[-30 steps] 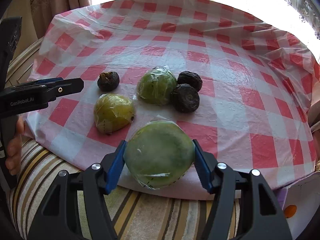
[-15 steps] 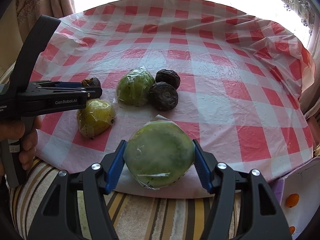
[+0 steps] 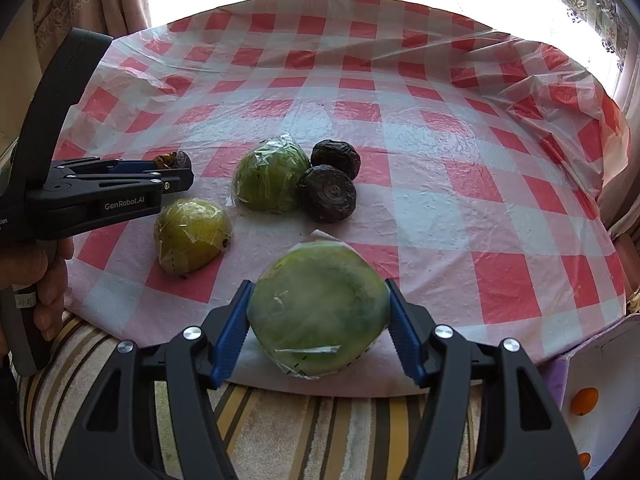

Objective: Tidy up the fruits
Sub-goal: 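Grasp the large wrapped green melon with the right gripper while the left grasps a dark round fruit, then carry the green melon and dark fruit over the white box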

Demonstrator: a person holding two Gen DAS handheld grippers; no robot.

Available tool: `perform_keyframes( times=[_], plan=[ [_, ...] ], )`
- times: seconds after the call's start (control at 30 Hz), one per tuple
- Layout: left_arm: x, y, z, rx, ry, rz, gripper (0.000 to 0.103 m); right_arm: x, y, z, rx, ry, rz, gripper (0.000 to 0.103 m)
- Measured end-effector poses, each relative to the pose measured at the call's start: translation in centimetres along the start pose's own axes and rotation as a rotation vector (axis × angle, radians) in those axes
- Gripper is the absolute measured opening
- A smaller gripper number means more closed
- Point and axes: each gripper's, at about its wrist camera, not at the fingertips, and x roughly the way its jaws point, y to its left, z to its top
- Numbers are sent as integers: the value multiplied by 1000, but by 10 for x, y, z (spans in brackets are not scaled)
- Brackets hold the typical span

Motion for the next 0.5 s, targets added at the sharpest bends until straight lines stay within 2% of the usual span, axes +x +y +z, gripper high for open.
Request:
perform_keyframes(
  times=[0.5],
  plan=[
    [-51,-33,11,82,-84,-51,40,-24,-16,-3,28,-40,-11,64]
  ],
)
